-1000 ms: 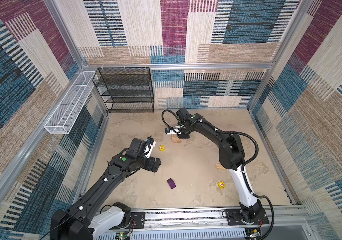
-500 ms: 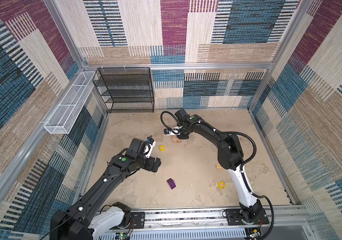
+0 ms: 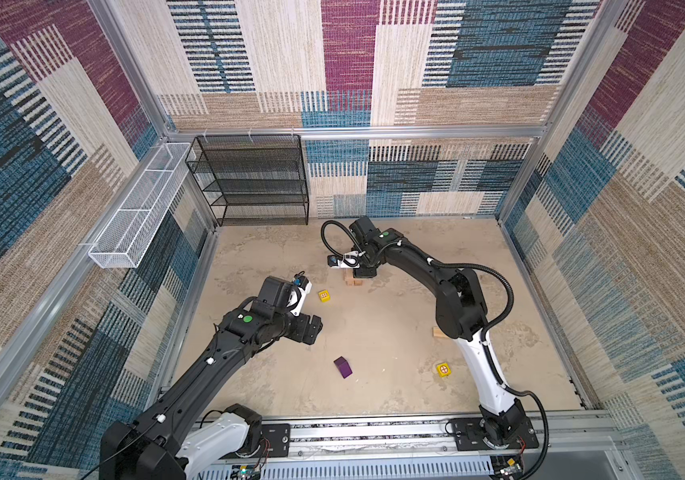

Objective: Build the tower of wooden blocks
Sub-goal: 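Lower the held block upright onto the stack top and open the right gripper, then lift the right gripper off the stack while the left gripper moves toward the stack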

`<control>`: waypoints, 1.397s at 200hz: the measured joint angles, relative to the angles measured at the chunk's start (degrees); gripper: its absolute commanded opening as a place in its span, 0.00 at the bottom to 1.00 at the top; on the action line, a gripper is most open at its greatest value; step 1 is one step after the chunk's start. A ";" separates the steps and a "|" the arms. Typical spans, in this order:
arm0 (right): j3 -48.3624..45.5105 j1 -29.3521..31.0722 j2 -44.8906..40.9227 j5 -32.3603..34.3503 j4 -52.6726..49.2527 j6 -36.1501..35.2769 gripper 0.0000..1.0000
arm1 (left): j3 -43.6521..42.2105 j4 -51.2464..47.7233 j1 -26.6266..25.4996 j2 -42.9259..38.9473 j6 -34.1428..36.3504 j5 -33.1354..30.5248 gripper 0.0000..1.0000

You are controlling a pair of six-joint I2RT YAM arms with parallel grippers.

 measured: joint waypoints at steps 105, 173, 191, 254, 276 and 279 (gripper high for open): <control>-9.68 -0.11 -12.35 -0.55 10.36 14.62 0.57 | 0.11 0.00 0.00 -1.44 0.00 -0.52 0.94; -42.88 2.08 -34.40 -0.28 34.32 41.33 0.60 | 2.58 0.31 0.28 -0.63 -0.42 -1.53 0.94; -51.71 2.80 -40.15 1.03 39.80 48.17 0.61 | 2.82 0.31 0.28 -0.52 -0.44 -1.51 0.94; -59.58 2.71 -51.71 8.72 45.64 62.05 0.64 | 8.85 0.35 0.20 5.66 -0.63 0.72 0.95; -59.47 2.67 -53.57 12.11 44.35 63.08 0.75 | 11.61 0.39 -0.11 8.11 -0.74 1.77 0.95; -59.52 2.67 -53.88 12.61 44.15 63.32 0.78 | 11.96 0.44 -0.17 8.28 -0.83 1.90 0.95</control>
